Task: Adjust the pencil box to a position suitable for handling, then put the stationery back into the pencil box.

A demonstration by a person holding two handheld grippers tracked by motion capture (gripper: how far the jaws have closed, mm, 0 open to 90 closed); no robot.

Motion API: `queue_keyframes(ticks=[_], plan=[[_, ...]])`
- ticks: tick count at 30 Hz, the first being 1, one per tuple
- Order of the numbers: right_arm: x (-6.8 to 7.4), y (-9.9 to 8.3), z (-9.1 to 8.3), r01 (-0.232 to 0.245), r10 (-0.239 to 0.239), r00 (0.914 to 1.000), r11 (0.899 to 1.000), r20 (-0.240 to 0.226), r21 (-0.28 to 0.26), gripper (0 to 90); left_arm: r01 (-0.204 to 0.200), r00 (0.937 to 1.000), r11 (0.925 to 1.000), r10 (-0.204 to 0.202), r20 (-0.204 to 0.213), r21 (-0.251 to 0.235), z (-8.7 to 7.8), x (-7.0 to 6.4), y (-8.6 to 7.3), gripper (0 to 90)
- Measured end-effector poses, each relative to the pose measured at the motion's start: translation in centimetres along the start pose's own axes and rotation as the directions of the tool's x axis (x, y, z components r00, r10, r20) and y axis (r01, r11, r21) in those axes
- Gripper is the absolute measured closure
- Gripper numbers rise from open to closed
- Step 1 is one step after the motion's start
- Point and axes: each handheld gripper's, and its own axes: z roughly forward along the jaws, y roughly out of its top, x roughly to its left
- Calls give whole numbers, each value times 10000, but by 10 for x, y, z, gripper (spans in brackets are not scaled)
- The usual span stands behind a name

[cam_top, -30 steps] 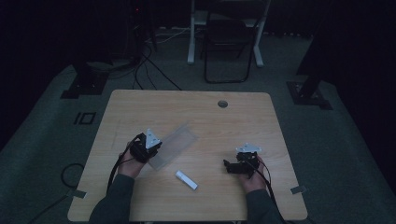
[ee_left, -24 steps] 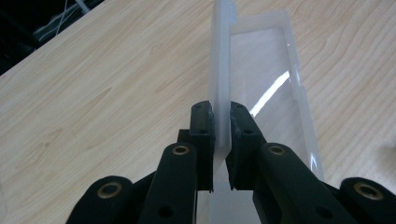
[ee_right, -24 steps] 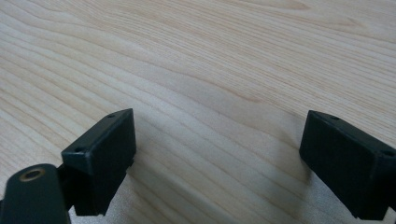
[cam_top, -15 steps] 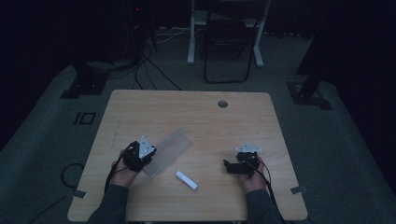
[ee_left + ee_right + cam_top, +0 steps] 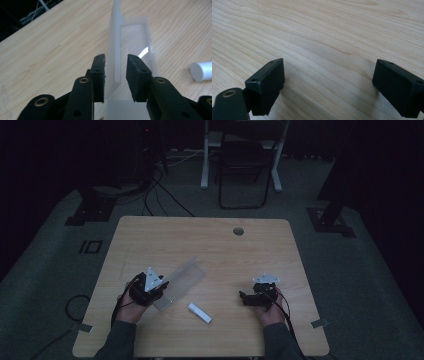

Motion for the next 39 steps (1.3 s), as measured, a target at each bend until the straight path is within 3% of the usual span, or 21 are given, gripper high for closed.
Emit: queue_keyframes(ticks=[8,12,17,27,33,39], plan=[[0,0,0,5,-5,10000,10000,-1,-1,105,-36,10000,9993,38,29,-379,-10,-3,5,635],[0,0,0,5,-5,10000,10000,0,0,105,-250,9995,9980,262,199,-582,-17,-9,11,617],[0,0,0,8,-8,10000,10000,-1,0,105,-186,9990,9963,218,379,-834,-21,-12,15,612],[0,0,0,-2,2,10000,10000,0,2,105,-424,9955,9929,515,794,-1115,-25,-27,21,600],[0,0,0,-7,7,10000,10000,-6,2,105,-767,9838,9868,981,1502,-1424,-22,-42,25,575],[0,0,0,1,-1,10000,10000,-12,0,105,-987,9734,9841,1262,1910,-1475,-17,-50,28,565]])
